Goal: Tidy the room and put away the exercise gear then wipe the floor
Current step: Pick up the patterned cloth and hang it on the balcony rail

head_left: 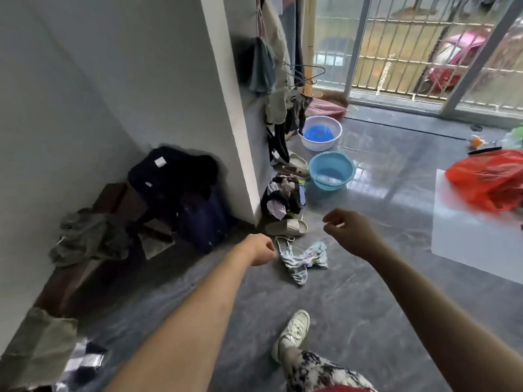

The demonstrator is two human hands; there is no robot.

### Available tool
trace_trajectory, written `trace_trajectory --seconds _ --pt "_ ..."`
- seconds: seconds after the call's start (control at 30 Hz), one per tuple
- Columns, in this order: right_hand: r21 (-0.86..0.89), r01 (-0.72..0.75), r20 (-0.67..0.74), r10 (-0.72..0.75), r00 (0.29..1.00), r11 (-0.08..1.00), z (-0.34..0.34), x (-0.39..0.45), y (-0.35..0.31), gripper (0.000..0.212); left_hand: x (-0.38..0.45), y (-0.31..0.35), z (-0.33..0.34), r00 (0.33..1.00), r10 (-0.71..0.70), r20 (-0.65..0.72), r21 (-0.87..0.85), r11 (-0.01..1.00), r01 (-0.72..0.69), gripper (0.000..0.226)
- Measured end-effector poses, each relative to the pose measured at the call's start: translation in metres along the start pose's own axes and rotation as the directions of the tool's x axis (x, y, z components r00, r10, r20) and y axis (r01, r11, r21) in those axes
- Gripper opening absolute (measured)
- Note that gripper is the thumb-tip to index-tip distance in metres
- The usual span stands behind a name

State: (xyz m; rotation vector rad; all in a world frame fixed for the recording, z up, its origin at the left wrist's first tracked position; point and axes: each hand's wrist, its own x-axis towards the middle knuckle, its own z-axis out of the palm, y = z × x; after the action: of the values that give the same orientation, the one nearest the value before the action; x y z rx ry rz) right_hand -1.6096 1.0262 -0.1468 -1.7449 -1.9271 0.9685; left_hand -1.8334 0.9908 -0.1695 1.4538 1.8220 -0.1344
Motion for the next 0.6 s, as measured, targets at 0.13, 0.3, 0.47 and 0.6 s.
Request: trace_trajectory --seconds 0.13,0.3,0.47,0.6 --pt "0.031 -0.099 -0.033 0.1 0.994 0.995 -0.002 0.067 0.015 0.018 0.077 0.013 -0.029 0.998 0.039 0.043 0.095 0.995 -0.043 0.004" --pt "0.045 -0.173 0.007 0.173 0.985 0.984 -0.006 0.147 0.025 0.022 0.155 0.033 -0.08 0.984 0.1 0.145 0.157 0.98 -0.123 0.018" --pt "0.053 -0.253 -0.019 0.254 0.967 0.966 0.004 0.197 0.036 0.023 0.22 0.038 -0.112 0.974 0.13 0.183 0.204 0.965 -0.167 0.021" --pt "0.062 -0.355 -0.04 0.357 0.933 0.933 0.03 0.226 0.058 0.029 0.283 0.022 -0.115 0.955 0.111 0.275 0.303 0.933 -0.195 0.021"
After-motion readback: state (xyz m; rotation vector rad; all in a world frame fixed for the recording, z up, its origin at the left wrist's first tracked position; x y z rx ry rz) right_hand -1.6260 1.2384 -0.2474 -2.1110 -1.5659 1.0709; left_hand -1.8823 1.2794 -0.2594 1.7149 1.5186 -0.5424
